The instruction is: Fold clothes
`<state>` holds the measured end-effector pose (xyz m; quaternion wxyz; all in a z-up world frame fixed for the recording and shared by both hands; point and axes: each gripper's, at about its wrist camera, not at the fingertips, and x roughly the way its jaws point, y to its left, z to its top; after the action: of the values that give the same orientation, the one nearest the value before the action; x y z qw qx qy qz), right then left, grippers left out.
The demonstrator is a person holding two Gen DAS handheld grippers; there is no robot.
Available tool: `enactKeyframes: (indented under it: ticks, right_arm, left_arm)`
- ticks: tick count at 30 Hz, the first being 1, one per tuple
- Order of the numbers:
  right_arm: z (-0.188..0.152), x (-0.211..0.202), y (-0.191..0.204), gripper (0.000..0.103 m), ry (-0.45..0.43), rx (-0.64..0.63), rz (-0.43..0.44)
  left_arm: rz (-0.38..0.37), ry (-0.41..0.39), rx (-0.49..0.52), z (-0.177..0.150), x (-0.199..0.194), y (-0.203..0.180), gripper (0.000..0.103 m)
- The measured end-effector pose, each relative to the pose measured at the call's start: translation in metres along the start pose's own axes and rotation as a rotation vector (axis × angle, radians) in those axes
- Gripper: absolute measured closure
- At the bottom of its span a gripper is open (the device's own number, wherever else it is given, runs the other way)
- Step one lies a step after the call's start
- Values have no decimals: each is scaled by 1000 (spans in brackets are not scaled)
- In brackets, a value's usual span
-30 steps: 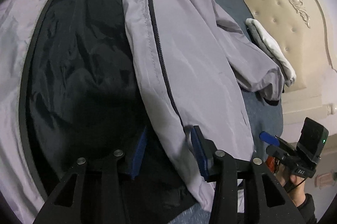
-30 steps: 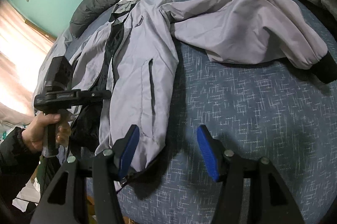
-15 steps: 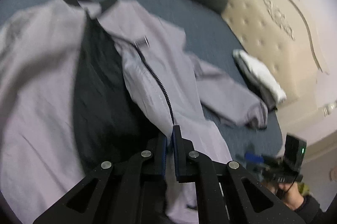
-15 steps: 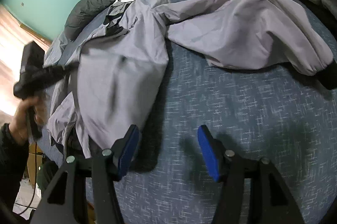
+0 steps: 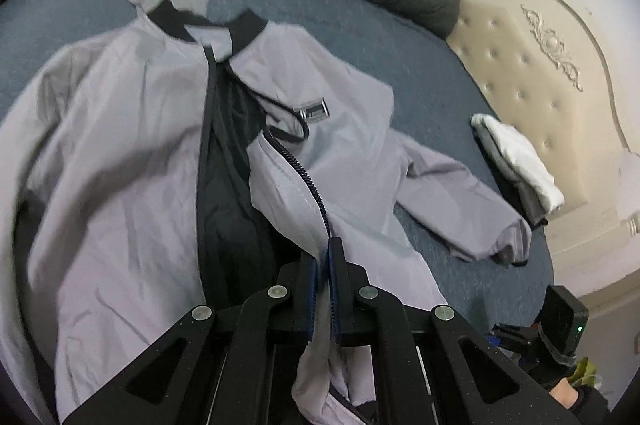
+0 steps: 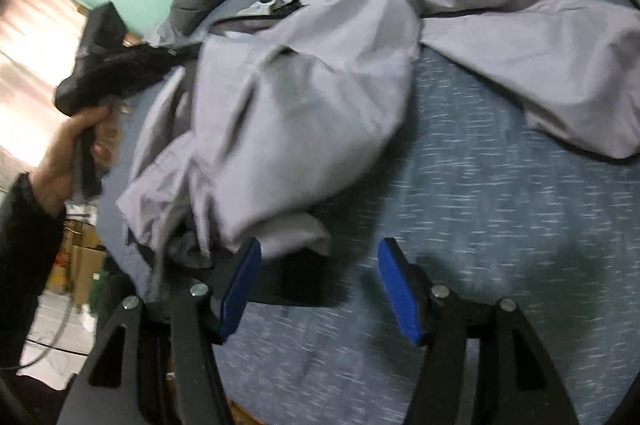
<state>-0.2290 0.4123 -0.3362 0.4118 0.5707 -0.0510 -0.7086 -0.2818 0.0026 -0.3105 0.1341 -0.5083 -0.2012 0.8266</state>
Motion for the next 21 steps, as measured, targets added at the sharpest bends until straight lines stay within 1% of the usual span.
enactKeyframes:
  ticks: [3, 5, 7, 8, 9, 10, 11, 12, 13, 15, 17, 19, 21]
  right_arm:
    - [-3, 10, 4, 41, 52, 0, 13]
    - [-9, 20, 9, 41, 110, -22, -8]
    - [-14, 24, 13, 41, 126, -32, -14]
    - [-17, 26, 15, 44, 132, -35, -16]
    - [-18, 26, 14, 57, 127, -29, -10]
    - [-19, 27, 13, 71, 121, -16, 0]
    - [-20, 26, 12, 76, 110, -10, 10]
    - [-20, 25, 13, 86, 101, -17, 8]
    - [-20, 23, 14, 94, 93, -22, 7]
    - [-21, 19, 15, 96, 83, -24, 11]
    - [-25, 10, 17, 97, 72, -25, 21]
    - [-30, 0, 18, 97, 60, -20, 31]
    - [-41, -12, 14, 97, 51, 7, 34]
  left_arm:
    - [1, 19, -21, -6, 8, 5, 97]
    - [-6, 24, -41, -10, 11, 9, 97]
    - [-6, 31, -46, -13, 12, 10, 95]
    - [-6, 37, -44, -14, 11, 10, 91]
    - [-4, 40, -42, -15, 8, 10, 89]
    - [2, 37, -40, -15, 4, 10, 82]
    - [7, 33, -38, -16, 0, 11, 72]
    - [13, 29, -39, -16, -7, 12, 69]
    - [15, 24, -42, -16, -15, 15, 69]
    - [24, 15, -41, -18, -35, 20, 66]
    - [48, 7, -33, -22, -56, 27, 60]
    - [74, -2, -27, -28, -78, 36, 60]
    - [90, -15, -25, -36, -99, 46, 60]
